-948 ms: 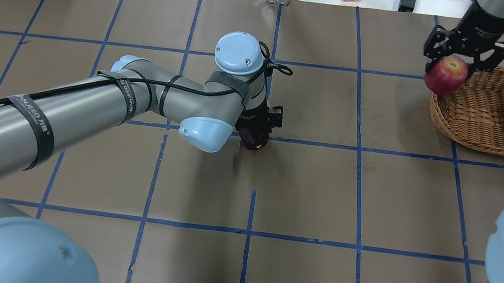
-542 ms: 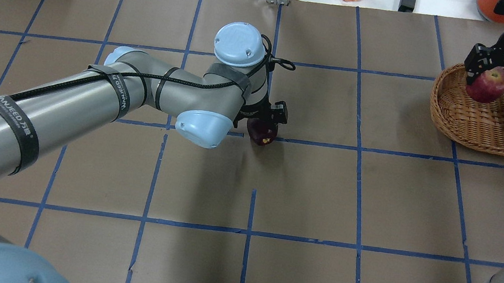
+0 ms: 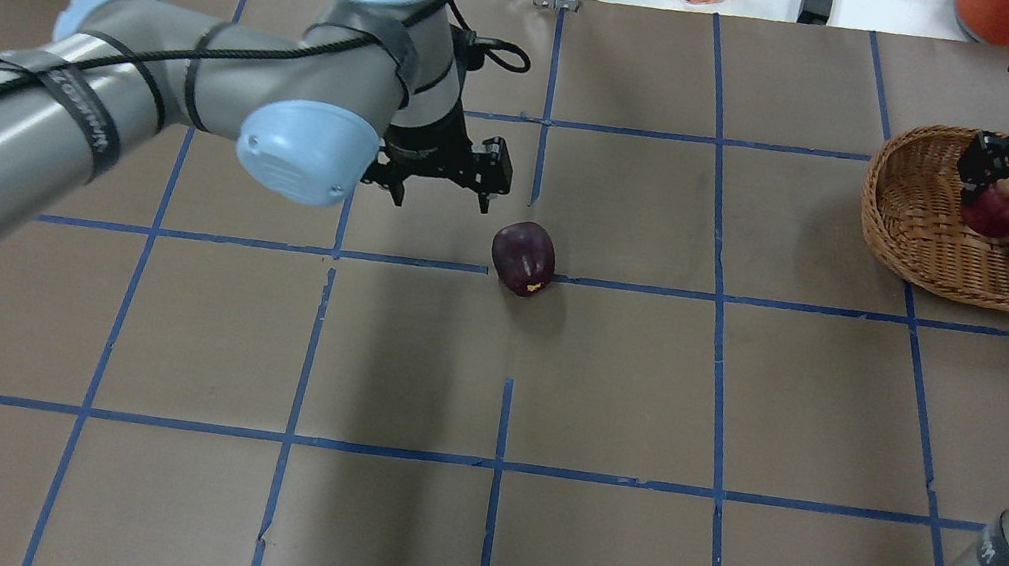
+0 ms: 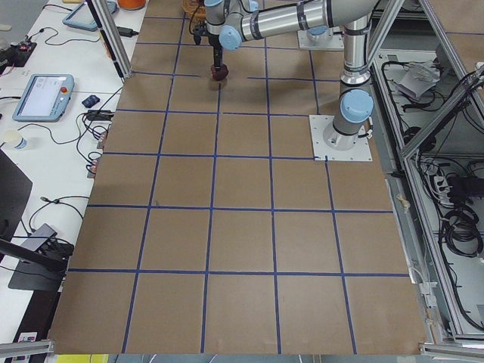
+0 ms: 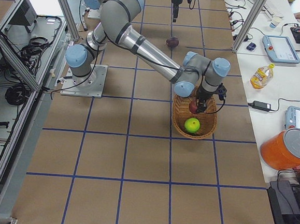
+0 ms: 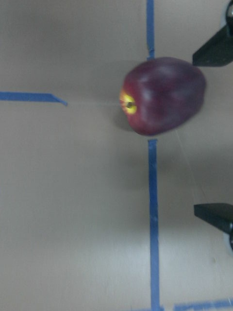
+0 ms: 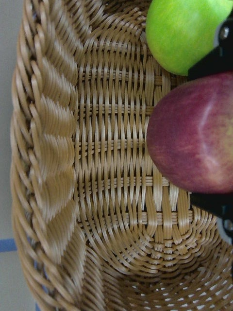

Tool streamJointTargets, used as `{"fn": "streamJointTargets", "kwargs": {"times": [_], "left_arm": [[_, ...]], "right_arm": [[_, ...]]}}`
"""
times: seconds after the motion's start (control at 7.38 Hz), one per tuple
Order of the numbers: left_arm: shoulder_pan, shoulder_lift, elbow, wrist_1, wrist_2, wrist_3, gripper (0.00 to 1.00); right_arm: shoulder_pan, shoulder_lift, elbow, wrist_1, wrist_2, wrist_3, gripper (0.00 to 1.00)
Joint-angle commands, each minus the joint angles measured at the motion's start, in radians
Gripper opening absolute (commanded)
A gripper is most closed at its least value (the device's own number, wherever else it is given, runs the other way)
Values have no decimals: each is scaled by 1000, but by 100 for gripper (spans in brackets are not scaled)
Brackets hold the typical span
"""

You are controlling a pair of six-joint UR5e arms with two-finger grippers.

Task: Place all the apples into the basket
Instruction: 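Withdraw the left gripper to rest while the right gripper moves to the dark red apple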

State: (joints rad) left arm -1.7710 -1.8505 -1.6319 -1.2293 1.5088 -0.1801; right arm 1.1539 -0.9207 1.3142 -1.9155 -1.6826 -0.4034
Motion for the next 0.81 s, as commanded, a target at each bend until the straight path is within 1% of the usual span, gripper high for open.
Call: {"fn": "streamJointTargets", "kwargs": {"times": [0.0, 0.14, 0.27, 0.41, 0.54, 0.68], "left_arm": [[67, 126, 58, -221, 8, 97, 100], [88, 173, 60, -281, 8, 122, 100], [138, 215, 61, -353, 10, 222, 100], [193, 261, 46, -418, 20, 273, 100], [206, 295, 43, -435, 25, 274, 100], [218, 301, 52, -435, 30, 274, 100]], "right_arm": [[-23, 8, 10, 36, -35, -6, 87], [-26, 5, 13, 56, -67, -8, 100], [-28, -4, 11, 117, -72, -8, 100], [-26, -16, 7, 157, -69, -8, 100], [-22, -58, -7, 227, -65, -2, 100], [1, -122, -9, 283, -57, 6, 100]]}}
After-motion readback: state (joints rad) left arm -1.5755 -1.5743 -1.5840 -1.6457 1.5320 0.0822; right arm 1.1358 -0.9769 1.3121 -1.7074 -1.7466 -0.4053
